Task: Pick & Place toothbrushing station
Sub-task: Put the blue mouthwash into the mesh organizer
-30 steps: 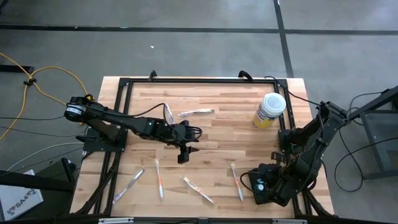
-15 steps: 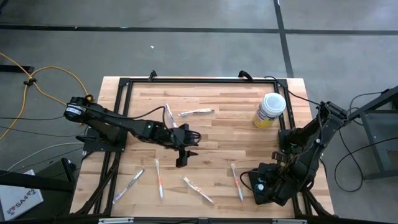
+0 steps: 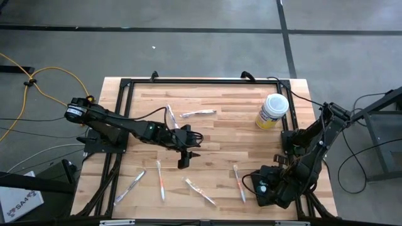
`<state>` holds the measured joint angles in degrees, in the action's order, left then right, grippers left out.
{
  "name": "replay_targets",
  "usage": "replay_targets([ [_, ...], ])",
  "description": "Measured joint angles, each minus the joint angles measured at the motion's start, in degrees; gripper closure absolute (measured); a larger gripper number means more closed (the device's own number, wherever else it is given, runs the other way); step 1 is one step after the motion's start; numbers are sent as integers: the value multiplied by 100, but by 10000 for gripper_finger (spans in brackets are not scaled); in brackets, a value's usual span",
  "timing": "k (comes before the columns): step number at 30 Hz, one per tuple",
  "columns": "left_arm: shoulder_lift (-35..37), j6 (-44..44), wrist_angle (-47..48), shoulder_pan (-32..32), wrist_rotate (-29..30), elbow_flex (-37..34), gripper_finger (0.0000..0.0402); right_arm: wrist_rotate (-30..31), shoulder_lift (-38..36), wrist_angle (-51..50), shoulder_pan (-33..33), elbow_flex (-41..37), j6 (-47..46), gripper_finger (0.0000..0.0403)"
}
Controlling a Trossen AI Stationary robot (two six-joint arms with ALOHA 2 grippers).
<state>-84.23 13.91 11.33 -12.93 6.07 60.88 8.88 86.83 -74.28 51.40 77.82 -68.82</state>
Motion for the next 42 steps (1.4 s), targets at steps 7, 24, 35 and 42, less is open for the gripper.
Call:
replay_targets([
  [7, 0, 0, -2, -2, 0, 0, 217, 17, 0, 19, 0, 0, 1, 314],
  [24, 0, 2, -2, -1, 0, 0, 217, -91, 7, 495, -4, -537, 6, 314],
  [35, 0, 2, -3, -1, 0, 0, 217, -143, 2, 1123, -2, -1011, 111, 314],
  [42, 0, 2, -4, -1, 0, 0, 217, -133, 2, 1418, -55, -1220, 196, 314],
])
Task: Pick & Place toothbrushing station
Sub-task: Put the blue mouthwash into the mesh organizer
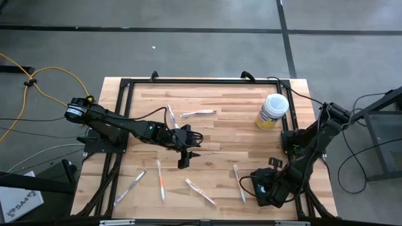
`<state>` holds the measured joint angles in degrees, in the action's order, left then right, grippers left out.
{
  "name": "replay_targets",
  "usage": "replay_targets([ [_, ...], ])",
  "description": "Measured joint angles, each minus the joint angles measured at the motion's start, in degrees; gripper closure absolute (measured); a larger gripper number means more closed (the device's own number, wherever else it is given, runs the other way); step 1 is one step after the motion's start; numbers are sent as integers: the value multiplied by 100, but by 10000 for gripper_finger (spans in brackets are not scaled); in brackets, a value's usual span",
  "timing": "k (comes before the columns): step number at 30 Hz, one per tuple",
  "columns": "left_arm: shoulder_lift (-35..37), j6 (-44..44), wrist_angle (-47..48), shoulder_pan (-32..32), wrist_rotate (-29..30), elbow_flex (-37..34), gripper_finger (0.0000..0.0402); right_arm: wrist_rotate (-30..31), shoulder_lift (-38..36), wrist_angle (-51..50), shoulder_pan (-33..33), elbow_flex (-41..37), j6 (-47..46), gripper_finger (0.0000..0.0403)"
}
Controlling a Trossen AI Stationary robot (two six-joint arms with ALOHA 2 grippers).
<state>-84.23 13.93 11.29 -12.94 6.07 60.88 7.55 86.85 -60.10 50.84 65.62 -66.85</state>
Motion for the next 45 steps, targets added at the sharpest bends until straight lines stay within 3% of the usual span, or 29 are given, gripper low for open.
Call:
replay_targets([
  [8, 0, 0, 0, 1, 0, 0, 217, -44, 0, 127, -143, -96, 237, 314],
  [15, 0, -1, 0, 0, 0, 0, 217, -57, 0, 127, -148, -96, 267, 281],
  [24, 0, -1, 0, -1, 0, 0, 217, -286, -11, 133, -150, -87, 315, 316],
  [45, 0, 0, 0, 0, 0, 0, 217, -258, -11, 120, -150, -87, 450, 301],
])
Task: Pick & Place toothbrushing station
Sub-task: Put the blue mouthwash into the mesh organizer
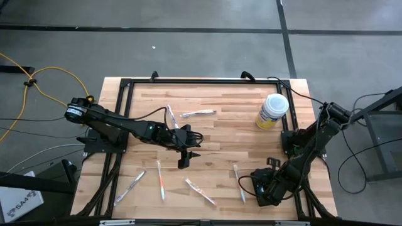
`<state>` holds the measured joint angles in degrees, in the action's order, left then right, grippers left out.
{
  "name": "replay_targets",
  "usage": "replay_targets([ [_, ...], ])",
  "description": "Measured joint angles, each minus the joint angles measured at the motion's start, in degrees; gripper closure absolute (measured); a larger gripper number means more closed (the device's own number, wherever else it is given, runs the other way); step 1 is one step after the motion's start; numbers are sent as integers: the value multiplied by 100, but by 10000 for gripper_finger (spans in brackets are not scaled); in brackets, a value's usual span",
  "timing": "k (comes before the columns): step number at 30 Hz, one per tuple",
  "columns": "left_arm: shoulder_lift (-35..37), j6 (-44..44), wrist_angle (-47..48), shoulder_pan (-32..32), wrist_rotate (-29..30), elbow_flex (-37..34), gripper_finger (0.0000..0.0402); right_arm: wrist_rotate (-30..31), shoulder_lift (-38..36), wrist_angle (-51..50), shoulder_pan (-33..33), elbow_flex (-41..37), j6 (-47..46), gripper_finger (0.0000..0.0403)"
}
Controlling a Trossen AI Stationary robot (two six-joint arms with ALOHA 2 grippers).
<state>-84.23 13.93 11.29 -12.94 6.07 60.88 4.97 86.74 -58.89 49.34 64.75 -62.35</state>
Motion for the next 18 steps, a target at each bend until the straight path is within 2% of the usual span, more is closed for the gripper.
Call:
replay_targets([
  [18, 0, -2, 0, 2, 0, 0, 217, 22, 4, -15, 0, -7, 159, 272],
])
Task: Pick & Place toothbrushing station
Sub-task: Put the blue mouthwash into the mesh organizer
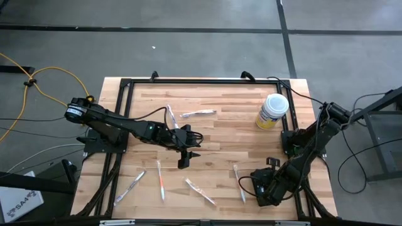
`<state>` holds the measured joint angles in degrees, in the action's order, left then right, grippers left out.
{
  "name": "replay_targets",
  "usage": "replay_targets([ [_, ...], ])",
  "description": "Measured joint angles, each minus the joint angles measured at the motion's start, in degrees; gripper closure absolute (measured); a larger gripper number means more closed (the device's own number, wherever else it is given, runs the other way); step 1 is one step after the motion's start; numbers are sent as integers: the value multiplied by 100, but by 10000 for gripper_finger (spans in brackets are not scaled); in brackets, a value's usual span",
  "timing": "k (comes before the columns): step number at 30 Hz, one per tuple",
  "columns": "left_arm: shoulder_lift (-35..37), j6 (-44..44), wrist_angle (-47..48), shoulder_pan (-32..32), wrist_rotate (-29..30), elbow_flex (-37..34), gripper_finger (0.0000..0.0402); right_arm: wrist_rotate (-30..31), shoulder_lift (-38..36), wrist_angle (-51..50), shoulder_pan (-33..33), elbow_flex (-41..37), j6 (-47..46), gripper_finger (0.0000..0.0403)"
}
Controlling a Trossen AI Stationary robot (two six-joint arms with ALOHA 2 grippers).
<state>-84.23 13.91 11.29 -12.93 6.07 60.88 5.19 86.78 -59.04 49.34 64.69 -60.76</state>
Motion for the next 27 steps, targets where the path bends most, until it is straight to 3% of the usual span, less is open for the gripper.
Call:
replay_targets([
  [27, 0, 0, 2, -1, 0, 0, 217, -229, -31, -48, -264, 2, 398, 273],
])
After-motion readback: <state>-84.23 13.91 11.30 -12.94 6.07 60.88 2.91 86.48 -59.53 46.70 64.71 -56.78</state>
